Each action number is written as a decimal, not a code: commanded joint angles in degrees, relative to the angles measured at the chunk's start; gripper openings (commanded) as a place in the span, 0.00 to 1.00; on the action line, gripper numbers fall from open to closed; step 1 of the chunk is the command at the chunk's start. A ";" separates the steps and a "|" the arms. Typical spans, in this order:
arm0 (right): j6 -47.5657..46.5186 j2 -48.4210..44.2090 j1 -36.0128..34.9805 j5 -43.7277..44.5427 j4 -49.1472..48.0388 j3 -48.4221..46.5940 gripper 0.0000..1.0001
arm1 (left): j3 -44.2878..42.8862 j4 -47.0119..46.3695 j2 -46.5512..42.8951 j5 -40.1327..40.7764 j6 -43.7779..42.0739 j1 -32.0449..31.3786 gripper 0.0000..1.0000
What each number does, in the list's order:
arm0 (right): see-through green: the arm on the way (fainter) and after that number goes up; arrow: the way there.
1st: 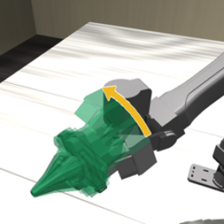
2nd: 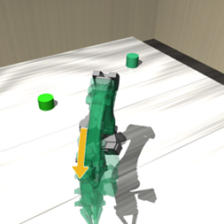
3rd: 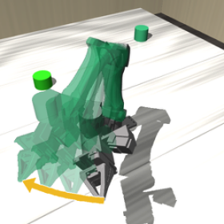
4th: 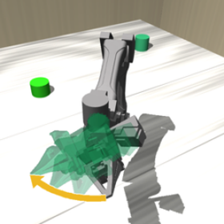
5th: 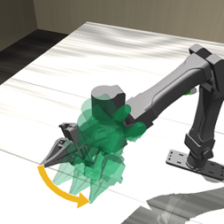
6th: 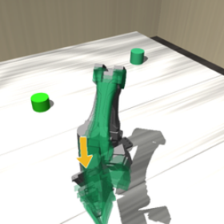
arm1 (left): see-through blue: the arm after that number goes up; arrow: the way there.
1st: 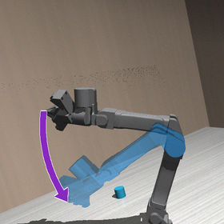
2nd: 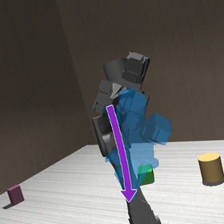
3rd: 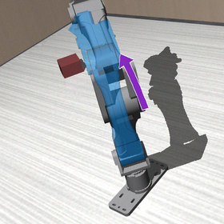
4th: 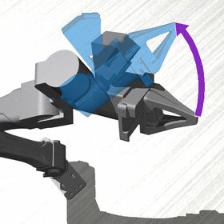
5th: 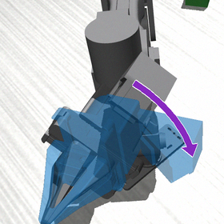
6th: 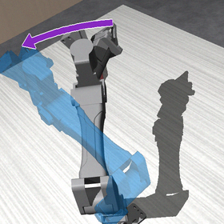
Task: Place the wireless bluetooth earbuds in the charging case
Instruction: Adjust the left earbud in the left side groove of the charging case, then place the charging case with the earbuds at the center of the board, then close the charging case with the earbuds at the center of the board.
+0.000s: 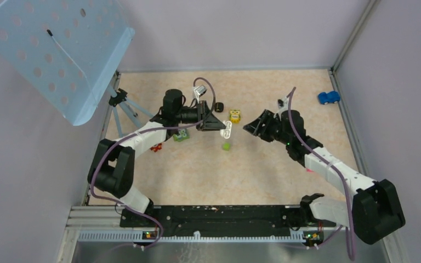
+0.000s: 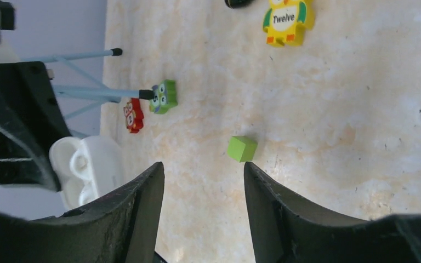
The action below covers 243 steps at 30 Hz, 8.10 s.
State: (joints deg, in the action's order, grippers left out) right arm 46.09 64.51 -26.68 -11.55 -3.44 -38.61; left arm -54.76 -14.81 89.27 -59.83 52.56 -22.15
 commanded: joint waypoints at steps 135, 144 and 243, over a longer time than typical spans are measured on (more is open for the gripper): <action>-14.85 21.12 10.63 16.52 13.61 -15.48 0.00 | -26.95 32.46 16.02 22.56 -29.66 -8.87 0.66; -14.16 26.82 10.63 15.67 12.24 -13.87 0.00 | -26.62 32.53 15.95 22.58 -29.68 -8.87 0.66; -13.98 12.71 18.24 0.78 11.31 -3.71 0.64 | -25.33 31.95 14.96 19.45 -27.98 -9.60 0.66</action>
State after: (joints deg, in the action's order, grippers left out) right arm 33.30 78.70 -8.93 -10.17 6.55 -39.55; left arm -79.83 18.17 105.80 -39.83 24.58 -31.51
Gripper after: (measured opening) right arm 0.647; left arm 0.660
